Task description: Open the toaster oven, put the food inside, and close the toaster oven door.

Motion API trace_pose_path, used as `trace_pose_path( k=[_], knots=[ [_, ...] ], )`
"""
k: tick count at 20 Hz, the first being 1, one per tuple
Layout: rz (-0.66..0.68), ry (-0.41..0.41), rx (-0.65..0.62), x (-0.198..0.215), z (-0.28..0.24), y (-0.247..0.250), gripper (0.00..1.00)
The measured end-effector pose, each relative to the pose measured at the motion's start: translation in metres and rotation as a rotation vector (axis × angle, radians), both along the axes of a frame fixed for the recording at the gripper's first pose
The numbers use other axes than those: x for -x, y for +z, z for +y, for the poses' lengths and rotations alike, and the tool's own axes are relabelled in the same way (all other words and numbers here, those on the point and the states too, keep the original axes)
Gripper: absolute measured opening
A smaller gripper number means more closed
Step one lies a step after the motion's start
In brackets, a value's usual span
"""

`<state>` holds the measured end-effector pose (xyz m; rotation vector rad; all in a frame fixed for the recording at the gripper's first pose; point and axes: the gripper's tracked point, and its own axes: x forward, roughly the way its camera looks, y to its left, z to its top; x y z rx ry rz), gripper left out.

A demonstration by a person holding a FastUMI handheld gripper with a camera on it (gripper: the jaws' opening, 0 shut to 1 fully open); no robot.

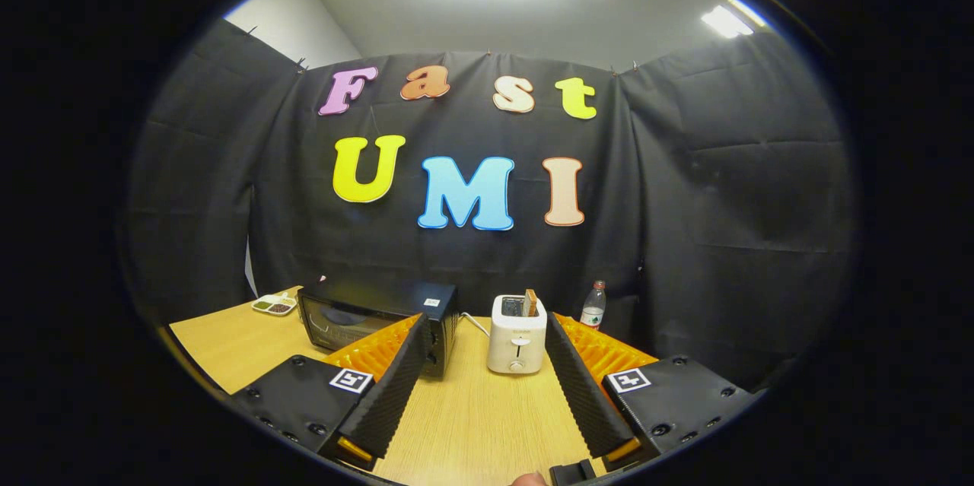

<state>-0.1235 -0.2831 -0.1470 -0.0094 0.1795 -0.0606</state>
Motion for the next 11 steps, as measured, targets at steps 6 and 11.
trace_pose_path(
  k=[6,11],
  knots=[
    [-0.024,0.018,-0.01,-0.0028,-0.0061,0.006,0.96],
    [-0.037,0.024,-0.009,-0.0008,-0.0081,0.0102,0.96]
  ],
)
